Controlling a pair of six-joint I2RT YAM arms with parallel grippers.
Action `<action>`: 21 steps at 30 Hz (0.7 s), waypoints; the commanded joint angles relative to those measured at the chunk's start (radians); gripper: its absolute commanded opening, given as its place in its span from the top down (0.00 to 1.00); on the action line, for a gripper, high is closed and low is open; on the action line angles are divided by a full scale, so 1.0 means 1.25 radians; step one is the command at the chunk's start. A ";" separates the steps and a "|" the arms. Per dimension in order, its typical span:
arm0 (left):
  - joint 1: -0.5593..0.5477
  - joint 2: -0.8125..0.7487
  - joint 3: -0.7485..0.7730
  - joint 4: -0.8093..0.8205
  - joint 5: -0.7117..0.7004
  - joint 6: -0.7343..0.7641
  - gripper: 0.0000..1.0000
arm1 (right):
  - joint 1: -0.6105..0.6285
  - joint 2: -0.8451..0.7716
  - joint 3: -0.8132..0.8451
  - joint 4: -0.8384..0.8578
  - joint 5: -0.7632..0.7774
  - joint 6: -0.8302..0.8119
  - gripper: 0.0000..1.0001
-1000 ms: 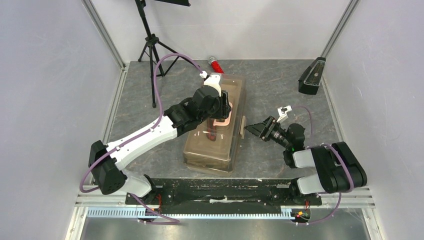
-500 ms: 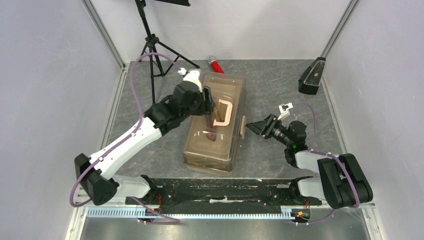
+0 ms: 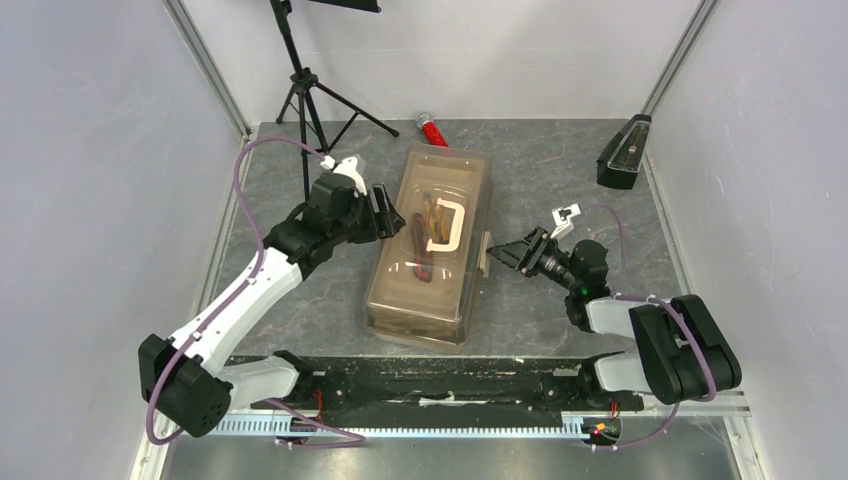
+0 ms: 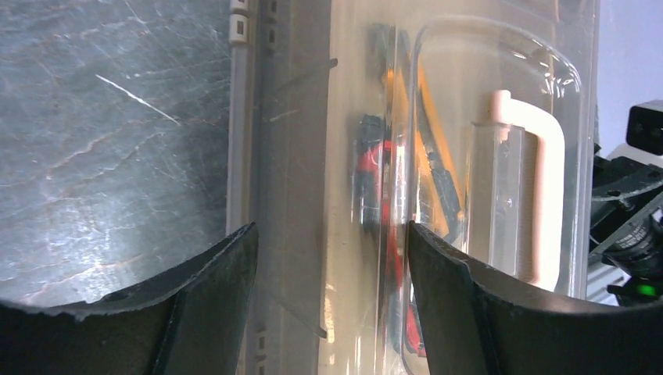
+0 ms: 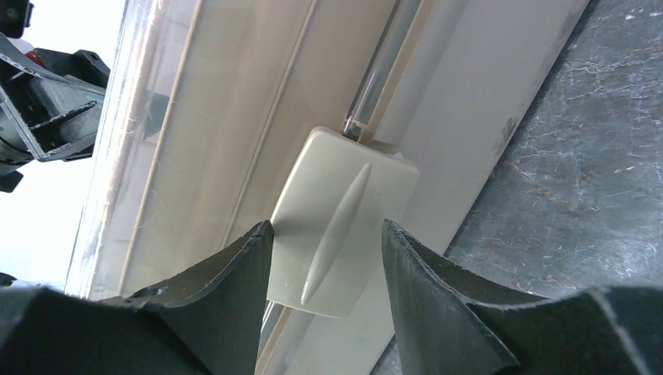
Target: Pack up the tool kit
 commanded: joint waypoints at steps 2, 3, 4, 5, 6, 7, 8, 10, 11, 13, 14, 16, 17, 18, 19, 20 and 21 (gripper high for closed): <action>0.015 0.015 -0.049 0.073 0.094 -0.062 0.27 | 0.022 0.030 0.021 0.077 -0.016 0.021 0.44; 0.015 0.019 -0.059 0.083 0.102 -0.069 0.27 | 0.026 0.039 0.018 0.089 -0.017 0.027 0.44; 0.014 0.023 -0.071 0.099 0.113 -0.081 0.27 | 0.029 0.049 0.013 0.103 -0.017 0.034 0.44; 0.015 0.027 -0.084 0.113 0.123 -0.090 0.28 | 0.033 0.061 0.007 0.126 -0.018 0.045 0.45; 0.015 0.031 -0.097 0.127 0.135 -0.100 0.29 | 0.036 0.074 0.000 0.155 -0.021 0.061 0.45; 0.015 0.037 -0.107 0.139 0.145 -0.110 0.30 | 0.039 0.094 -0.010 0.204 -0.025 0.085 0.45; 0.015 0.041 -0.118 0.151 0.157 -0.119 0.31 | 0.041 0.117 -0.018 0.263 -0.030 0.114 0.45; 0.014 0.047 -0.141 0.182 0.182 -0.141 0.33 | 0.048 0.167 -0.031 0.358 -0.039 0.170 0.46; 0.014 0.048 -0.154 0.195 0.189 -0.150 0.34 | 0.052 0.188 -0.036 0.407 -0.041 0.196 0.47; 0.014 0.052 -0.168 0.210 0.197 -0.160 0.34 | 0.059 0.229 -0.045 0.479 -0.040 0.231 0.47; 0.014 0.052 -0.172 0.211 0.200 -0.162 0.35 | 0.064 0.242 -0.046 0.498 -0.040 0.241 0.47; 0.013 0.055 -0.180 0.221 0.206 -0.167 0.35 | 0.073 0.265 -0.041 0.530 -0.039 0.250 0.47; 0.012 0.057 -0.185 0.228 0.213 -0.172 0.35 | 0.079 0.278 -0.037 0.547 -0.039 0.255 0.47; 0.010 0.060 -0.189 0.236 0.217 -0.177 0.35 | 0.086 0.288 -0.028 0.563 -0.041 0.265 0.47; 0.007 0.064 -0.193 0.243 0.221 -0.181 0.35 | 0.091 0.302 -0.020 0.588 -0.041 0.278 0.47; 0.006 0.068 -0.196 0.251 0.225 -0.186 0.35 | 0.098 0.315 -0.012 0.610 -0.041 0.288 0.47; 0.005 0.072 -0.198 0.256 0.228 -0.190 0.35 | 0.101 0.324 -0.004 0.626 -0.041 0.299 0.47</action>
